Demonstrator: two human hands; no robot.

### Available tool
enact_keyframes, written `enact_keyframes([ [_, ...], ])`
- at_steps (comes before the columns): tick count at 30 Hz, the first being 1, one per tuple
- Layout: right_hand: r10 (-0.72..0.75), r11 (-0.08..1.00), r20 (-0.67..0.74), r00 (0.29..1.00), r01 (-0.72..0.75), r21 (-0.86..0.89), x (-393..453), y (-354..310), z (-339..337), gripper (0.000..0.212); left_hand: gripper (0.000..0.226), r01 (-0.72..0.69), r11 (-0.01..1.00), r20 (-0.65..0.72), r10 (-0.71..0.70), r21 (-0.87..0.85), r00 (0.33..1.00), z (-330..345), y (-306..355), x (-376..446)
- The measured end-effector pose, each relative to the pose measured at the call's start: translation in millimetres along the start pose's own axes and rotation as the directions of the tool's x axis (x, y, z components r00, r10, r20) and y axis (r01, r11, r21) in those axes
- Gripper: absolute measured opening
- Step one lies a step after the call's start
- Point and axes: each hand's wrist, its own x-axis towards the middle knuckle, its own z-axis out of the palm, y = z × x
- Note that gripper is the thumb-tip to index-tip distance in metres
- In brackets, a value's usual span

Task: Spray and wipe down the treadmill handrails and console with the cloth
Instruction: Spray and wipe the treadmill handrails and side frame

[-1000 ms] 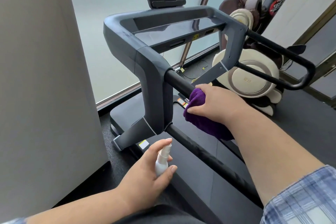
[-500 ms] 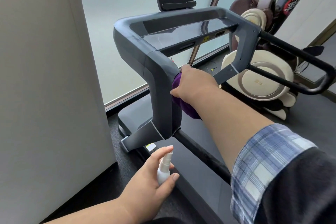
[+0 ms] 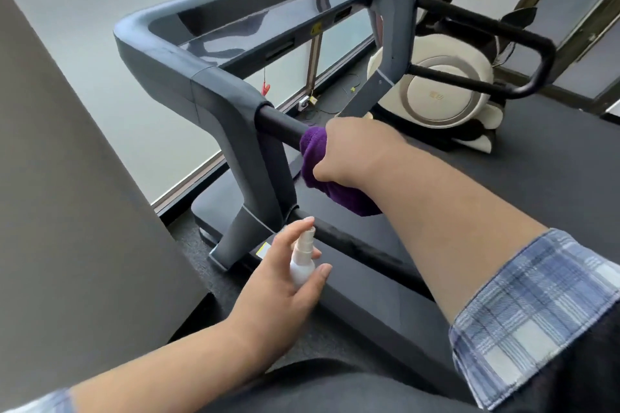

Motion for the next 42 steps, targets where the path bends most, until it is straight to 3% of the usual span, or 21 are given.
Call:
enact_keyframes([
  [6,0.076,0.997,-0.027,0.997,-0.076,0.001,-57.3,46.8,9.2,0.032,0.061,-0.077,0.996,0.047,0.075,0.038,0.996,22.3,5.5,7.8],
  [20,0.081,0.996,-0.094,0.992,-0.078,0.037,-165.8,160.1,30.3,0.037,0.058,-0.221,0.968,0.123,0.207,0.118,0.971,105.9,42.7,-7.9],
  [26,0.156,0.936,-0.205,0.966,-0.077,0.344,-211.5,210.1,63.0,0.046,0.059,-0.163,0.979,0.140,0.145,0.125,0.979,150.7,55.4,-37.3],
  [30,0.279,0.795,-0.405,0.871,0.027,0.606,-238.6,222.2,111.8,0.053,0.059,-0.091,0.989,0.131,0.075,0.119,0.989,178.7,60.9,-59.3],
  [34,0.358,0.678,-0.356,0.863,0.022,0.735,-251.2,229.6,149.0,0.064,0.058,-0.034,0.992,0.128,0.019,0.119,0.992,198.5,65.2,-81.1],
  [42,0.341,0.616,-0.271,0.900,0.004,0.787,-269.3,237.2,168.9,0.061,0.060,-0.003,0.993,0.089,-0.007,0.116,0.996,209.7,74.8,-103.5],
])
